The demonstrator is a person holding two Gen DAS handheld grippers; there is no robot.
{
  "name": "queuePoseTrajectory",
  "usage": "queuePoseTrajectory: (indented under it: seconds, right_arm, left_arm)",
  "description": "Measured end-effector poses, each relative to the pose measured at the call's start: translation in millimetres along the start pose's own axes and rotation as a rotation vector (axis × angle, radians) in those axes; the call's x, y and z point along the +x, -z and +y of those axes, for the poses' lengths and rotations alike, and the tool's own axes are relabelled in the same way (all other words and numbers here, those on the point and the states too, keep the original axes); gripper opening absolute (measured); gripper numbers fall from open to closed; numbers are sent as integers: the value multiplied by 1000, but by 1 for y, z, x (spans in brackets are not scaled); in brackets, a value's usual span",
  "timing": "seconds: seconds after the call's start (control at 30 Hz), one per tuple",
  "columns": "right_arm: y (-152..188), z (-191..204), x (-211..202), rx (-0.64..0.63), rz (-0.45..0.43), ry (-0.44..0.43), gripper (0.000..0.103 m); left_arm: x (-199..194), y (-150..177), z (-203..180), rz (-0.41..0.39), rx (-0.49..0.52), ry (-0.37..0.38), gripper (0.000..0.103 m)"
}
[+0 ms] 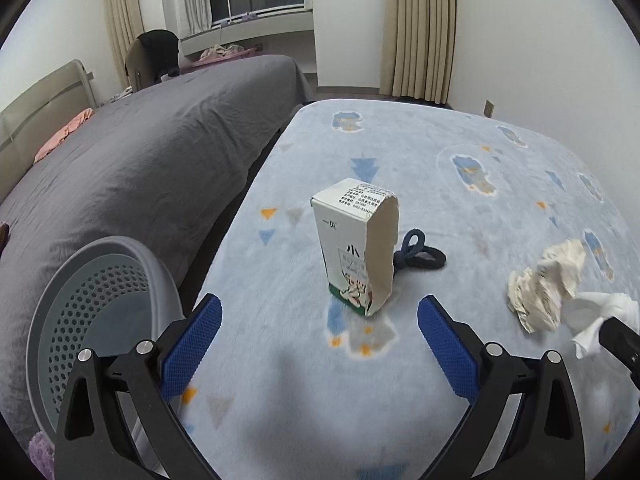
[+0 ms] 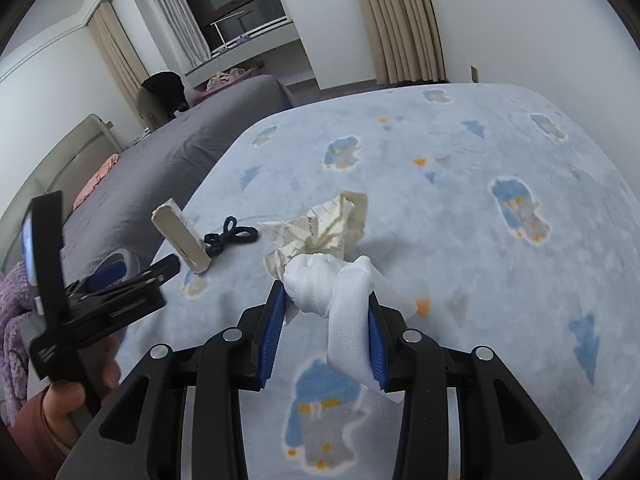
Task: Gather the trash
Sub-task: 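Grasp the white milk carton with the left tool while right holds tissue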
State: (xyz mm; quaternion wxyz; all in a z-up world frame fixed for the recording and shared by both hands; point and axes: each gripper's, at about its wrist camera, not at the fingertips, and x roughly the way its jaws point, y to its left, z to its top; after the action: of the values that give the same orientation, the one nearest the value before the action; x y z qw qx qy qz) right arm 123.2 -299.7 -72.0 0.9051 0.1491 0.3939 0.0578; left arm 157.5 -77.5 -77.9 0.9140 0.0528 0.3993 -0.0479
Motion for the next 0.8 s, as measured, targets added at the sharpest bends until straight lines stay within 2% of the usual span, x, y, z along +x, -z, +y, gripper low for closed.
queuePoseTrajectory:
  seconds: [0.47,0.53,0.6,0.63,0.7,0.8]
  right_arm:
    - [1,-14,12,37,30,-27,36]
    - [2,-15,14,39,35,-28,37]
    - [2,-16,15,42,36,-29,37]
    - [2,-16,15,43,37,-29,37]
    - [2,-17,16,42,38,-27,37]
    - [2,-16,16,40,40,-24,37]
  left_arm:
    - [28,-15,-4,-32,-26,4,94]
    - [31,-18,-4,-28,-33,15,84]
    - [35,-19,-3,-9,-36,35,65]
    - [36,-20,-3,2,-39,48,60]
    - [37,-20,-2,13,-42,64,44]
    - [32,-19,0,13,-36,63,42]
